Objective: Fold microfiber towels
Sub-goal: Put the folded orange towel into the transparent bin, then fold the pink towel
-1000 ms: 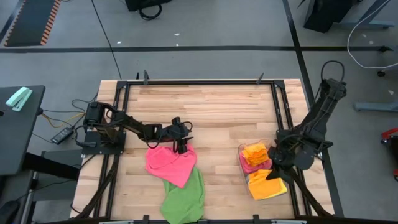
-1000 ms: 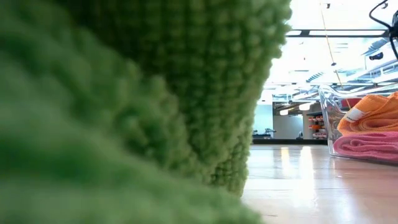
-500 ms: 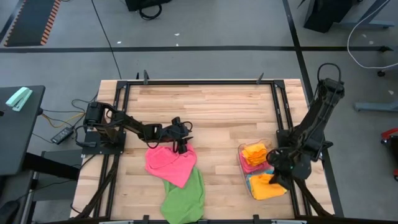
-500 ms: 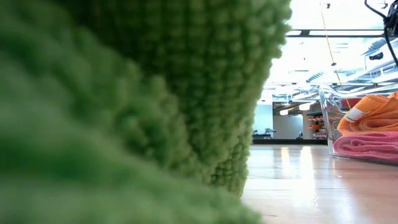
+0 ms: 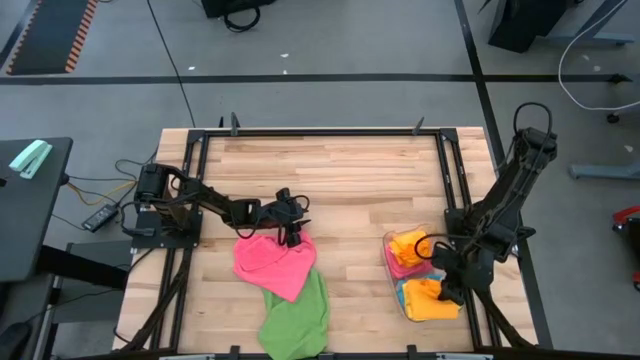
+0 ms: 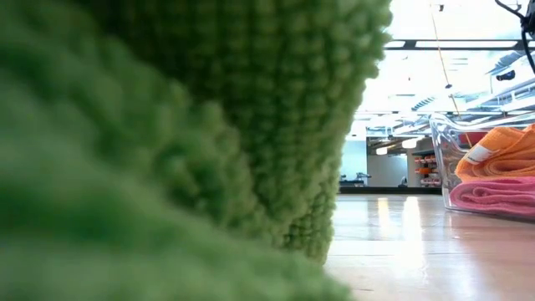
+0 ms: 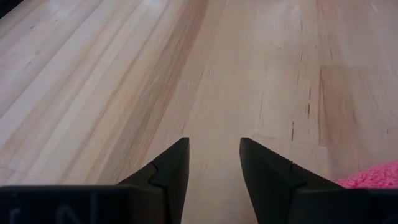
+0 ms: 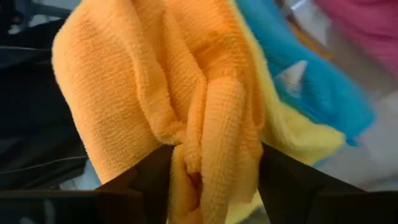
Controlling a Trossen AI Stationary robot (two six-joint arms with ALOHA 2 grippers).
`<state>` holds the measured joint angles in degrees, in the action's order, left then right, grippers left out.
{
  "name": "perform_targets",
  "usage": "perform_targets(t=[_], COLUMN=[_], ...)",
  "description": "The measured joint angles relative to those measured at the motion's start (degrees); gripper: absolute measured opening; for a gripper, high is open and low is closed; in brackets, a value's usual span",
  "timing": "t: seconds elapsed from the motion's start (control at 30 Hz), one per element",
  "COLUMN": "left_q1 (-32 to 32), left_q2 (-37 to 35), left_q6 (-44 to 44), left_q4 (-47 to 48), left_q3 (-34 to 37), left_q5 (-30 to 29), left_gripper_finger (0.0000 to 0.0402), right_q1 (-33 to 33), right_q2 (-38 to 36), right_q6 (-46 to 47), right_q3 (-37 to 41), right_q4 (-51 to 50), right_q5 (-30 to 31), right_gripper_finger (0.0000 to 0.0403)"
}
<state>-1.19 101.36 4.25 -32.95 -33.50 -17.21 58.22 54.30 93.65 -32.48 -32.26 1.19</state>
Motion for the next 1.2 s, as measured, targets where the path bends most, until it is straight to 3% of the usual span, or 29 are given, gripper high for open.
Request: perform_targets(t=[0.23, 0.43, 0.67, 0.77, 0.87, 1.0, 1.2], left_q1=[-0.10, -1.01, -1.15, -1.59, -1.94, -2.77, -4.98], left_q2=[0.00, 0.00, 0.00, -0.02, -0.29, -1.50, -3.68], left_q6=[1.17, 1.23, 1.31, 1.46, 1.50, 1.21, 1.35], left_q4=[0.20, 0.40, 0.05, -0.33, -0.16, 0.10, 1.35], left_q3=[0.00, 0.00, 0.00, 0.00, 0.00, 0.02, 0.02], left_q5=[0.01, 0.01, 0.02, 0.17, 0.61, 0.91, 0.94], left_gripper_finger=[0.0145, 0.0152, 0.0143, 0.0143, 0.0146, 0.0146, 0.0135], right_q1=[-1.35, -1.49, -1.46, -1.46, -1.46, -1.46, -1.54], right_q2=[0.00, -0.02, -0.02, -0.02, -0.02, -0.07, -0.02], right_q6=[-1.57, -3.02, 1.67, 1.73, 0.54, -1.96, -15.05], right_q3=[-6.81, -7.96, -9.10, -12.24, -16.12, -19.74, -19.56], right_q4=[-13.59, -16.28, -18.53, -23.21, -31.09, -39.58, -39.86], right_q5=[1.29, 4.33, -1.60, -0.38, 5.19, 17.59, 38.70], right_gripper_finger=[0.0213, 0.0214, 0.0214, 0.0214, 0.0214, 0.0214, 0.0214])
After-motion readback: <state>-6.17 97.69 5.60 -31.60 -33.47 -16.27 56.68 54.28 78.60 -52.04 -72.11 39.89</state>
